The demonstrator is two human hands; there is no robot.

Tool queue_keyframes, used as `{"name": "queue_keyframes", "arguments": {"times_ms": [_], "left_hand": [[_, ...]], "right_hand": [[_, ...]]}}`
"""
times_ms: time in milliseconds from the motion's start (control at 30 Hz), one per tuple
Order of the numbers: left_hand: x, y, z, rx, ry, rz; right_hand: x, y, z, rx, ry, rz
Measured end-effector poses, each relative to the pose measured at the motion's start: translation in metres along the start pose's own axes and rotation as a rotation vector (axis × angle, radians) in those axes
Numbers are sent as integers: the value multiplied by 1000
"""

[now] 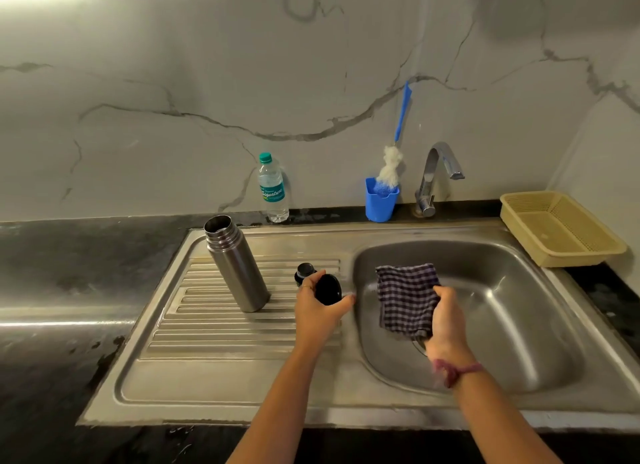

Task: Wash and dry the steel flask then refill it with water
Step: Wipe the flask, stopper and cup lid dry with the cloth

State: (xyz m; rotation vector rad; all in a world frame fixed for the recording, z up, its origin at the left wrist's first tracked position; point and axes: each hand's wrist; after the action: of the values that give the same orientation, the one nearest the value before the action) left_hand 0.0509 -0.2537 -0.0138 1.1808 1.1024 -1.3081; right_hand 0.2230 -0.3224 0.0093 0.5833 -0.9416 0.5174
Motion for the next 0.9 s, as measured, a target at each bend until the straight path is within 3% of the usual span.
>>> {"name": "queue_keyframes", "arguments": {"times_ms": [233,667,900], "left_hand": [[10,-39,-5,10,87,-323],[26,-57,-21,27,-65,-319],[31,-56,-30,37,-17,-425]], "right_hand": [[-9,1,-3,-9,59,-93],[-14,6,-1,-60,111,-84],[-19,5,-7,-91,99,-77]]}}
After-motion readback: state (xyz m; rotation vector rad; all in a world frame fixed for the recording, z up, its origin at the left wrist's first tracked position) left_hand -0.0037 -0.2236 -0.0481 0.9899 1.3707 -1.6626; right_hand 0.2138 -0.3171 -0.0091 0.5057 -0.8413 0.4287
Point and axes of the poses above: each hand's wrist, its own z-axis away from the middle knuckle, its own y-axis out of the palm, x = y × z, and after that the axes turned 11 degrees about z, right-handed
